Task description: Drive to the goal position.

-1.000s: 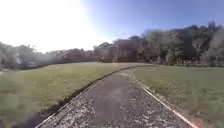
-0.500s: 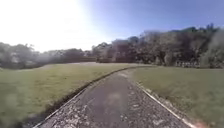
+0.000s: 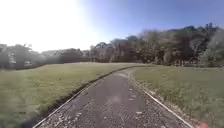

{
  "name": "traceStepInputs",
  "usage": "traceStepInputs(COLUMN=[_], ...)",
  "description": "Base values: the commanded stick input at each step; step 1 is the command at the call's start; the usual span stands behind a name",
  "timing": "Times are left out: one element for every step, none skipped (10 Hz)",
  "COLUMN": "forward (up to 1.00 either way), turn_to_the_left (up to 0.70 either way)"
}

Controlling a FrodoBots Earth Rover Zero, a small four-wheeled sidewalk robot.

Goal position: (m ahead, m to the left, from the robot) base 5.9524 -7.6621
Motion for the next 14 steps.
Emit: traceStepInputs(forward=[0.5,0.5,0.5,0.5,0.5,0.5,0.5,0.5,0.5,0.5,0.5,0.5,0.5,0.5], turn_to_the_left=[0.0,0.0,0.0,0.0,0.0,0.0,0.0,0.0,0.0,0.0,0.0,0.0,0.0,0.0])
